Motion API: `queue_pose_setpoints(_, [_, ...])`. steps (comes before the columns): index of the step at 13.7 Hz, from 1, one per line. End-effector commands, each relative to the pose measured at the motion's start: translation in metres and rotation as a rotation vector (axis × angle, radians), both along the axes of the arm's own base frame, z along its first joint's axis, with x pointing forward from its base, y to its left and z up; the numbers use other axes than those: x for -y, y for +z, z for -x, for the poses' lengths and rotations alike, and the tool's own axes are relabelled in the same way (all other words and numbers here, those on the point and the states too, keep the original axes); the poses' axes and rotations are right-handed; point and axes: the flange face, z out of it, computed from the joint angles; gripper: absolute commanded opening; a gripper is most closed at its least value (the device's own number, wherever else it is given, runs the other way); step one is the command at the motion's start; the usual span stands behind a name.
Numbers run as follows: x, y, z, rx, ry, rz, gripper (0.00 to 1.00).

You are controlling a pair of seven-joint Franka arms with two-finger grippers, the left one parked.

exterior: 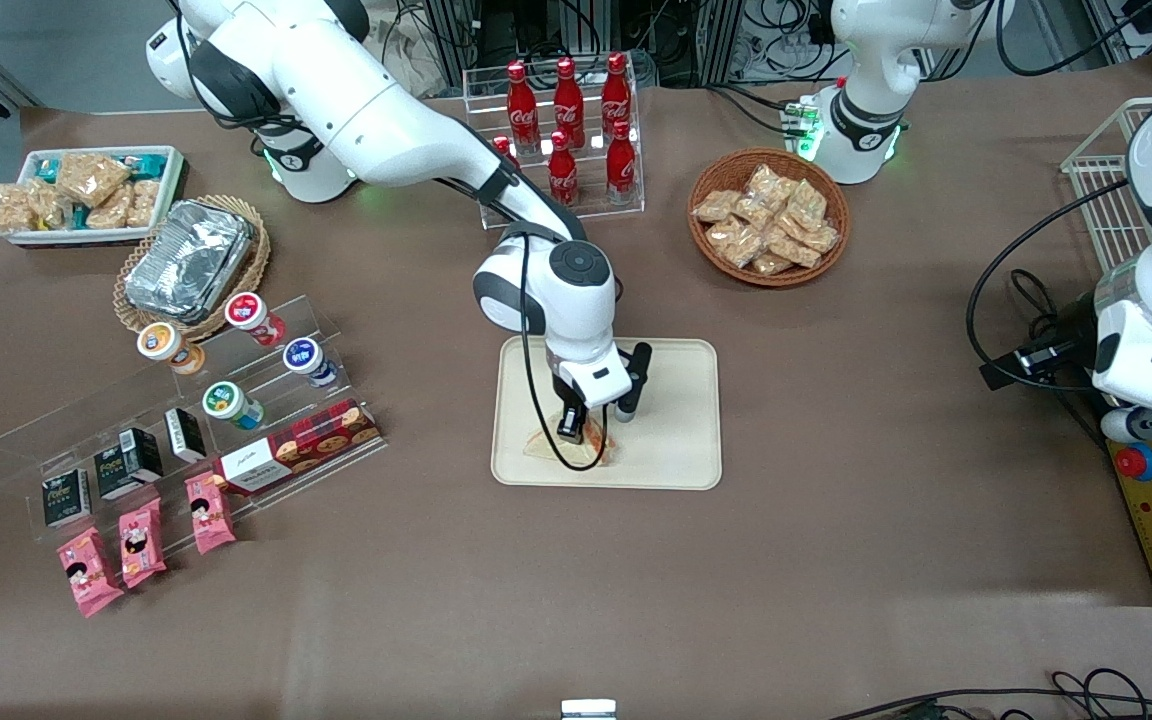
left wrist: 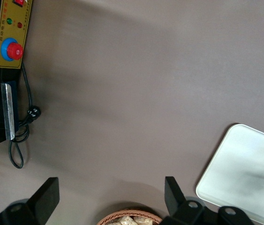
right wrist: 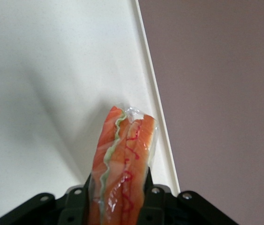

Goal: Place sandwich on tray

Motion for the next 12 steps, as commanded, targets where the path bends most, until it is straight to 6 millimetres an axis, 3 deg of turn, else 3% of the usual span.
queue_pose_setpoints(1, [-0.01,0.003,0.004,0.017,-0.011,-0.026,0.78])
queue_pose_setpoints(2, [-0.01,0.005,0.004,0.01,-0.041,-0.041,1.0])
queue_pose_setpoints(4, [-0.01,0.01,0.004,-0.029,-0.088,-0.082,1.0])
queue_pose_setpoints(9, [0.004,0.072,-0.003,-0.111,-0.217,-0.147,1.0])
queue_pose_setpoints(12, [0.048,0.11,-0.024,-0.17,-0.363,-0.132,1.0])
